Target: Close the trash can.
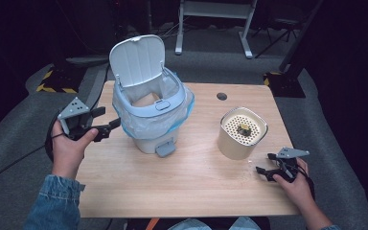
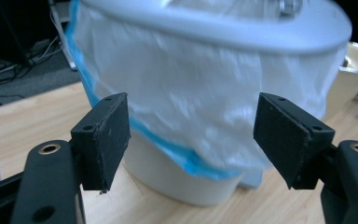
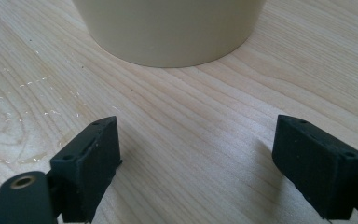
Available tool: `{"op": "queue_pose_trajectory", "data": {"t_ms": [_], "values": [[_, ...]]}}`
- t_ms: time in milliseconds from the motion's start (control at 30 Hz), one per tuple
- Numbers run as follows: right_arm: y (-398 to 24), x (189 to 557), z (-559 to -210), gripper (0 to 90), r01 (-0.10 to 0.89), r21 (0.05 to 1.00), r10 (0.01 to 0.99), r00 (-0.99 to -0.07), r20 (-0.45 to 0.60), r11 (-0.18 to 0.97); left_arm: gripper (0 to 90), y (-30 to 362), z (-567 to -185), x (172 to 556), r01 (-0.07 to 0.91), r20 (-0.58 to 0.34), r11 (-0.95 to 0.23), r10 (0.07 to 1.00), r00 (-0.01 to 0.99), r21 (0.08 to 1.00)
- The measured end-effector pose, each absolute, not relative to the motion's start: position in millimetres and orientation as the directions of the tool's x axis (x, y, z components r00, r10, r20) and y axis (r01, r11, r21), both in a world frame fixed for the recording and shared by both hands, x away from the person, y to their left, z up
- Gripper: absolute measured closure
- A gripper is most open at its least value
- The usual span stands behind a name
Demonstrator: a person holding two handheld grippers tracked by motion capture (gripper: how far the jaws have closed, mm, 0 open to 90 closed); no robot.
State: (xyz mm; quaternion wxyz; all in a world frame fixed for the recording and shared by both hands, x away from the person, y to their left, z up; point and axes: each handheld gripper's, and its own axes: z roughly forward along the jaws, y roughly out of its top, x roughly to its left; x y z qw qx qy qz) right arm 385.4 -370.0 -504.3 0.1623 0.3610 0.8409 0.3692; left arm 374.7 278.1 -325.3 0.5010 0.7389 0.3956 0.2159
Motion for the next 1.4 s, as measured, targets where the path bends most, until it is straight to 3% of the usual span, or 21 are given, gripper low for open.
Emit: {"op": "queue_pose_trajectory", "data": {"t_ms": [400,867,1067,1400], "values": [[-370,384,-504,15.6,0.486,0.74,0.727,-0.687,-0.005,0.465,28.0,282,-278,411,0.309,-0.042,-0.168,0.818,0.573,0.936],[-371,382,-504,15.6,0.488,0.738,0.726,-0.688,-0.003,0.466,28.1,263,-258,464,0.288,-0.026,-0.163,0.832,0.555,0.944],[-371,382,-504,15.6,0.488,0.738,0.725,-0.688,-0.003,0.466,31.6,254,-246,463,0.249,-0.027,-0.146,0.814,0.58,0.957],[-371,382,-504,15.6,0.487,0.739,0.725,-0.689,-0.003,0.466,36.9,243,-241,439,0.239,0.022,-0.241,0.746,0.666,0.941]]}}
